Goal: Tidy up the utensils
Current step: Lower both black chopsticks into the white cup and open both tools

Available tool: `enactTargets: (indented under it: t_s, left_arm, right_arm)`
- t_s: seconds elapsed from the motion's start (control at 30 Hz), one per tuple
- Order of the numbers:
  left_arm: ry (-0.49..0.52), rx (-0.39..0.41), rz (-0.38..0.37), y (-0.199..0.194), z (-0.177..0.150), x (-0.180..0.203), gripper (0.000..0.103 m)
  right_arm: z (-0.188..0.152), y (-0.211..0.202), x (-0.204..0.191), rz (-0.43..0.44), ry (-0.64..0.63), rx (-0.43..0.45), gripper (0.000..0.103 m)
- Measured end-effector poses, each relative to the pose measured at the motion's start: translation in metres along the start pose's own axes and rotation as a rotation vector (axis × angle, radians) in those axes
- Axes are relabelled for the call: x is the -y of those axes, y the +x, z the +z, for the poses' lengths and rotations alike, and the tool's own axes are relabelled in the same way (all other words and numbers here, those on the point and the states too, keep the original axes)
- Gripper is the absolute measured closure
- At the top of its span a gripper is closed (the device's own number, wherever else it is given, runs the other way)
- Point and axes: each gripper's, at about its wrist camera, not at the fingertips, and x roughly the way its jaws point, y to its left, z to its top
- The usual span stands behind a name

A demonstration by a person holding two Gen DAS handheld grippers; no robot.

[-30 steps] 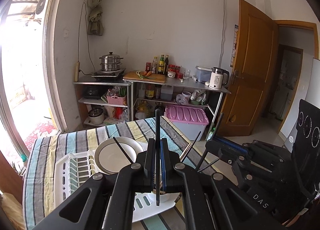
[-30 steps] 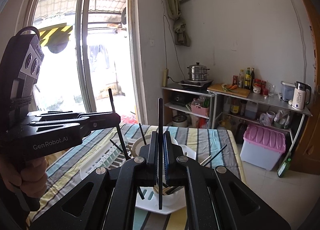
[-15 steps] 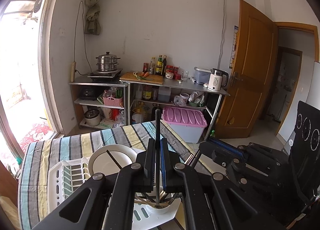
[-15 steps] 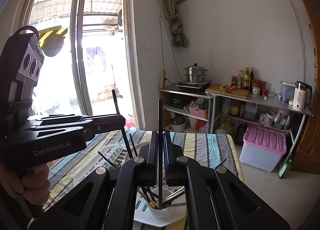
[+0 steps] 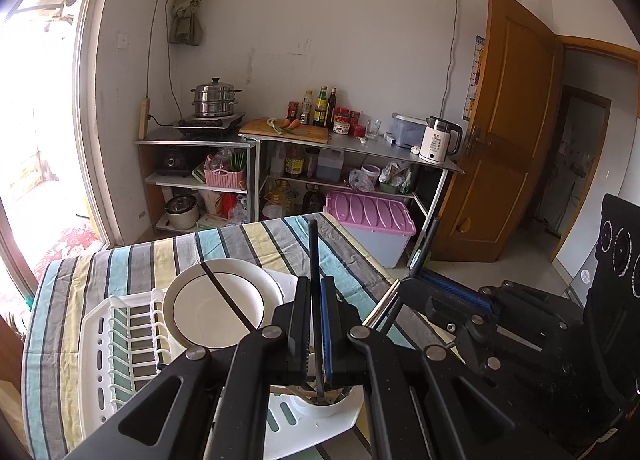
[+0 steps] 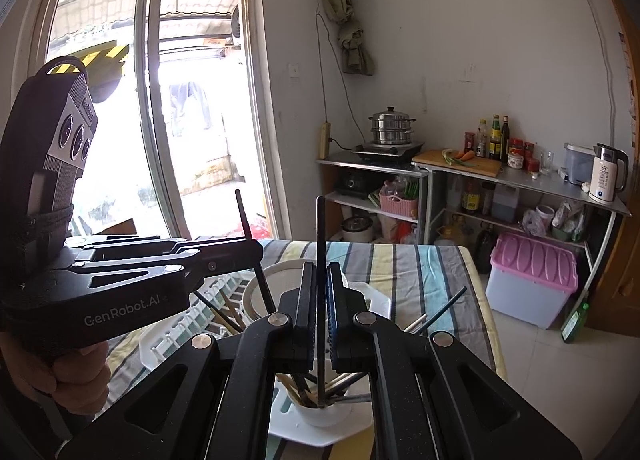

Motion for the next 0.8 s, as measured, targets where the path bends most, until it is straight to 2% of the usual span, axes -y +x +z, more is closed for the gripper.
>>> enactTargets:
  t_s: [0.33,0.8]
  left_arm:
    - [-0.004,-0.050,0.002,0.015,-0.018,-0.001,0.099]
    - [-0.023,-0.049,0.012,0.008,-0.023,-0.006,0.098]
  right_arm:
    - [-0.013,0.004,0.005,-0.006,0.021,-0.030,0.098]
    - [-0.013,0.000,0.003,-0.025,0.008,-0.043,0.098]
